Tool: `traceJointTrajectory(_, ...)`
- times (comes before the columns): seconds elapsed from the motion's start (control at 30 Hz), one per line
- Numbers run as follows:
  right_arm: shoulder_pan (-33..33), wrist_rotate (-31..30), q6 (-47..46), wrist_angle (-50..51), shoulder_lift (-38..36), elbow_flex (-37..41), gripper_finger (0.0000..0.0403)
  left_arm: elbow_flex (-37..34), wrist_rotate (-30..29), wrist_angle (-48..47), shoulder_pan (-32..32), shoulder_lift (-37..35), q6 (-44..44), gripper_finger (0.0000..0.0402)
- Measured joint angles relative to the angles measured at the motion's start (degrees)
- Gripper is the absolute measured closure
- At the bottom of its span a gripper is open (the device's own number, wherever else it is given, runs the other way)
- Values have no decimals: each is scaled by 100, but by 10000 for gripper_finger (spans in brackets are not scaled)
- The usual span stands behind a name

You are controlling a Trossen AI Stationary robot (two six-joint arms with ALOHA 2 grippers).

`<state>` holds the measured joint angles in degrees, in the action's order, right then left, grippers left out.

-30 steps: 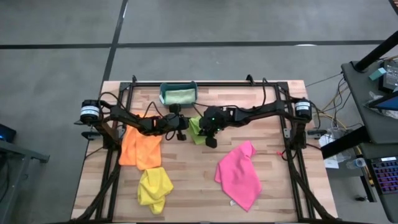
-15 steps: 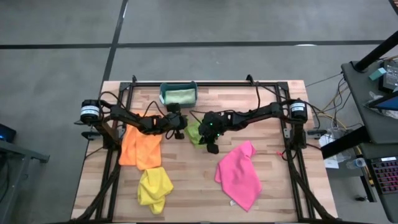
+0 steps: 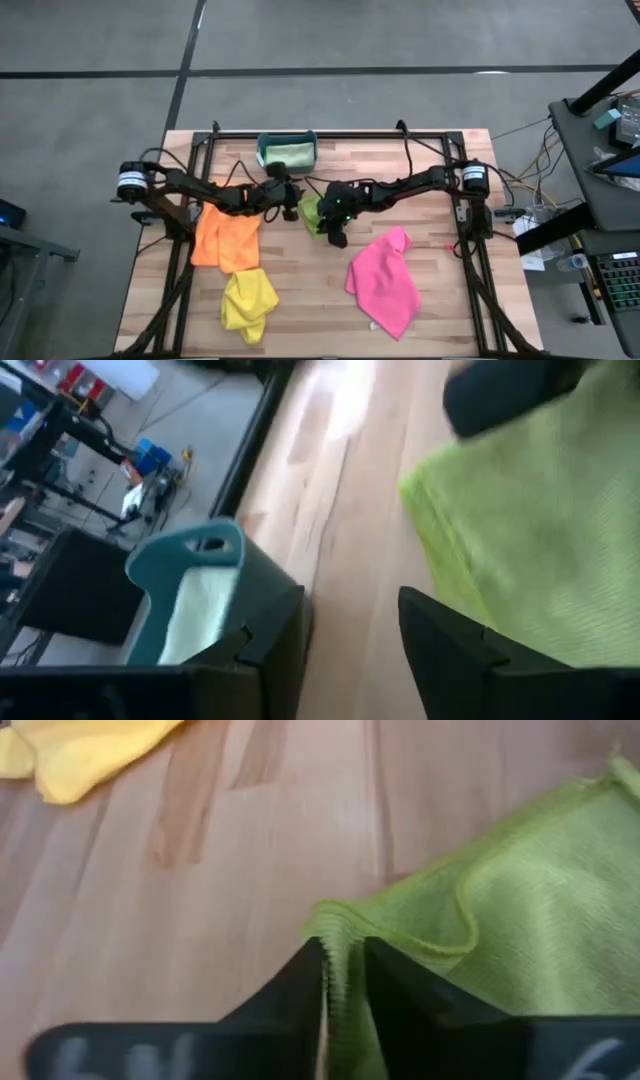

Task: Fold microfiber towels
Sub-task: Fold the green towel

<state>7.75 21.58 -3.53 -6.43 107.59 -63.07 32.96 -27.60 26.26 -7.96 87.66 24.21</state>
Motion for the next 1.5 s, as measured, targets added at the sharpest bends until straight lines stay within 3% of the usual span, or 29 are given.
traceJointTrajectory(0.13, 5, -6, 73, 15, -24, 0, 267, -10, 279, -118, 83, -404, -138, 254)
traceJointTrajectory(0.27, 7, -15, 136, 75, -202, 0, 229, -22, 950, -638, 85, -730, -791, 254)
traceJointTrajectory(0.53, 11, -41, 493, 826, -720, -2, 205, -43, 1596, -929, 97, -719, -1711, 254)
traceJointTrajectory(0.63, 11, -218, 604, 1221, -936, -2, 205, -34, 1897, -880, 116, -599, -1792, 254)
traceJointTrajectory(0.9, 17, -1414, 879, 2155, -1376, 158, 245, 14, 1935, -217, 246, 92, -1810, 254)
traceJointTrajectory(1.1, 13, -1414, 857, 2159, -1381, 535, 279, 151, 1882, 89, 238, 673, -1810, 254)
traceJointTrajectory(1.5, 13, -1416, 323, 2051, -1378, 989, 316, 150, 704, -682, 198, 802, -1786, 254)
